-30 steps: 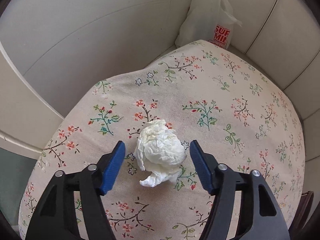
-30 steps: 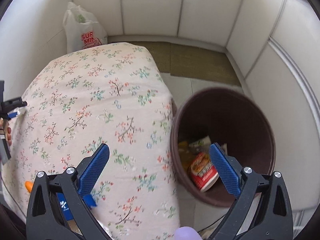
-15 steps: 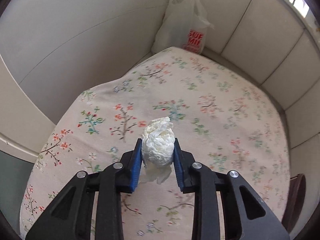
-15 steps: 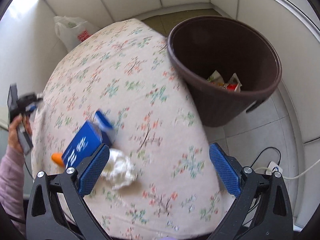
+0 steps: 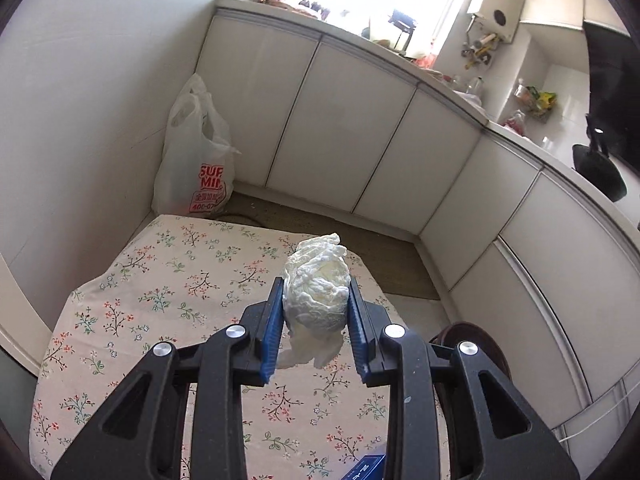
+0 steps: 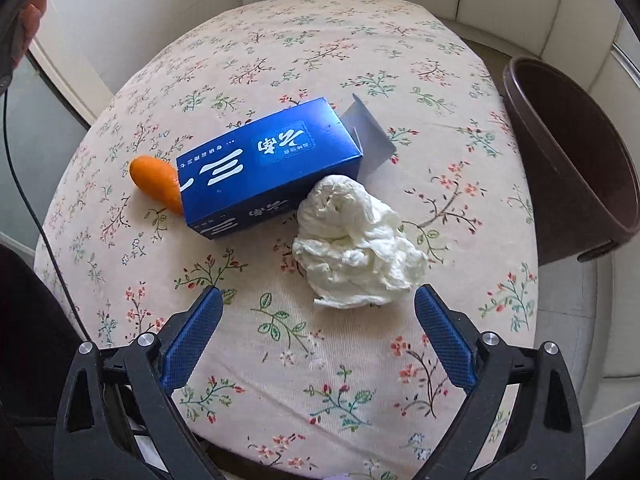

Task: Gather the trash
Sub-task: 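Carry the white tissue over the brown bin with the left tool and open it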

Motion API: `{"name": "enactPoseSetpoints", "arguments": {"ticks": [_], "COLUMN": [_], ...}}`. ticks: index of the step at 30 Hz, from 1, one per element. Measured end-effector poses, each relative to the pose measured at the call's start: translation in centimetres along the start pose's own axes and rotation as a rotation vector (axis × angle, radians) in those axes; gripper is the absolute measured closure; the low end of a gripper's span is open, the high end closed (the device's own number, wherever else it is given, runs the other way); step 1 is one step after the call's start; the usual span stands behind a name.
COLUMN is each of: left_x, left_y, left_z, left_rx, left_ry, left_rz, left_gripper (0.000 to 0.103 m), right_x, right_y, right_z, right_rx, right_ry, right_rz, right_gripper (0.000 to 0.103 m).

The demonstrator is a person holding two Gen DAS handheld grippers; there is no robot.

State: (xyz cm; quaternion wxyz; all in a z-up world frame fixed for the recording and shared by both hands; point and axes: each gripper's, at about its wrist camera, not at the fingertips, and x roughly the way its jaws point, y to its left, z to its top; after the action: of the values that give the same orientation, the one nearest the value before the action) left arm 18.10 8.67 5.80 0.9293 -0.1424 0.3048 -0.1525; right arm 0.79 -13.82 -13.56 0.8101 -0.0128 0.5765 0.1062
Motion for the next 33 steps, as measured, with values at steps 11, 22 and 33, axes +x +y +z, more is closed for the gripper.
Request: {"name": "enactPoseSetpoints", "arguments": {"ticks": [11,22,33], "left_x": [1.3,2.1,1.7], "left_y": [0.2,0.6,-0.1], "left_z": [-0.6,-1.5,-1.5], "left_rx": [0.001,-0.006,0.013], "left_ry": [0.024,0.047,0.038], "left_rz": [0.003,0.041,0.055], "left_gripper": [0.073,0.073,0.073], "right_x": [1.0,0.7,-2.6], "right_y": [-1.4,-2.3,-2.7], "right_z": [0.4,0.1,0.8], "right_rx": [0.0,0.028,0.049], "right_ry": [-0.048,-0.095,-0.198], "right_rz": [-0.044,-0.053,-0.075], "right_gripper": [0.066,0.085,0.086]}}
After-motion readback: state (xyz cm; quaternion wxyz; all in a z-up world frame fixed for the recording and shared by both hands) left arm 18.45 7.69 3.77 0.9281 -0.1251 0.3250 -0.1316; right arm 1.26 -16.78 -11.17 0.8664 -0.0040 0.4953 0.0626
